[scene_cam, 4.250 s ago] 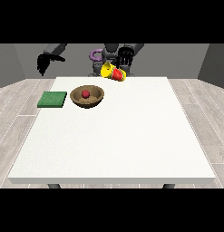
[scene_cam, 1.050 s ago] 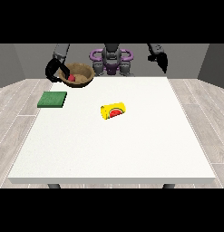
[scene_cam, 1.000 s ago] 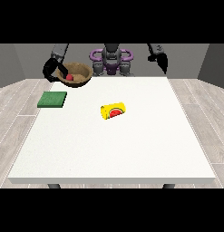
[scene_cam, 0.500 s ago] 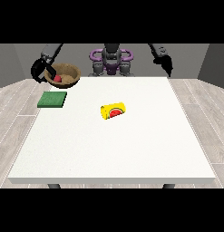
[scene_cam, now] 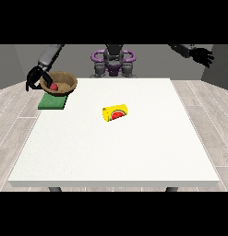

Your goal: Pick the cup and pour the ball into the bowl, then pick the bowl and place it on the pad

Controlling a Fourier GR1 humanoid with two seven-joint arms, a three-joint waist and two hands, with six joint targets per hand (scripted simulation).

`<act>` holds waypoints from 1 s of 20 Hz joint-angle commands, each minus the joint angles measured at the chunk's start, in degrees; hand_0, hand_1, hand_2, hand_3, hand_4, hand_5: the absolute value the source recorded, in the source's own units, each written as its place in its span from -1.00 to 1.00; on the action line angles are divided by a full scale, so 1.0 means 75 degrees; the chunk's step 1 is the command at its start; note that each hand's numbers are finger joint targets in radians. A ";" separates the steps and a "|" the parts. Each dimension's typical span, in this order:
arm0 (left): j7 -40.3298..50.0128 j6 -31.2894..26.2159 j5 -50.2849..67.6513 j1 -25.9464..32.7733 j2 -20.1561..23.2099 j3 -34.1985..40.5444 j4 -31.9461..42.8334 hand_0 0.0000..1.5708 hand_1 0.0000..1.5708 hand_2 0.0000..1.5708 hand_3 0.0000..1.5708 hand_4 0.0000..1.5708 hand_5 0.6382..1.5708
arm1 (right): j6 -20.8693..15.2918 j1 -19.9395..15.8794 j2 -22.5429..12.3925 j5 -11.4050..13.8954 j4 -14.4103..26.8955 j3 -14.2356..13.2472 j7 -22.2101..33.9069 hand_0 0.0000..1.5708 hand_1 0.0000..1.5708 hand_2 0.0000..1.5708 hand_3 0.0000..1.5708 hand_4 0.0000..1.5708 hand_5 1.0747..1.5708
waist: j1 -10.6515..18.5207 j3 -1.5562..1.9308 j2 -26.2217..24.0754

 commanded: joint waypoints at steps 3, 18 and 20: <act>-0.0974 -0.1086 0.0438 -0.0021 0.1186 0.0968 0.1416 -1.00 -1.00 -1.00 -1.00 0.54 0.99 | 0.0096 -0.0322 -0.0199 -0.0178 -0.0262 -0.0183 -0.0026 1.00 1.00 1.00 -1.00 -0.03 0.99 | -0.0131 -0.0007 0.0562; -0.0189 -0.0636 0.0411 -0.0071 0.0935 0.0581 0.0637 -1.00 -1.00 -1.00 -1.00 0.50 0.96 | 0.0069 -0.0788 -0.0431 -0.0299 0.1227 -0.0554 0.0035 -1.00 -1.00 -0.77 -0.85 -1.00 0.28 | 0.0066 0.0004 0.0270; 0.0413 -0.0509 0.0377 -0.0317 0.0599 0.0073 -0.0248 -1.00 -1.00 -1.00 -1.00 0.37 0.99 | 0.0204 -0.1179 -0.0909 -0.0241 0.1564 -0.0611 0.0376 -1.00 -1.00 -1.00 -0.85 -1.00 0.19 | 0.0271 0.0016 0.0138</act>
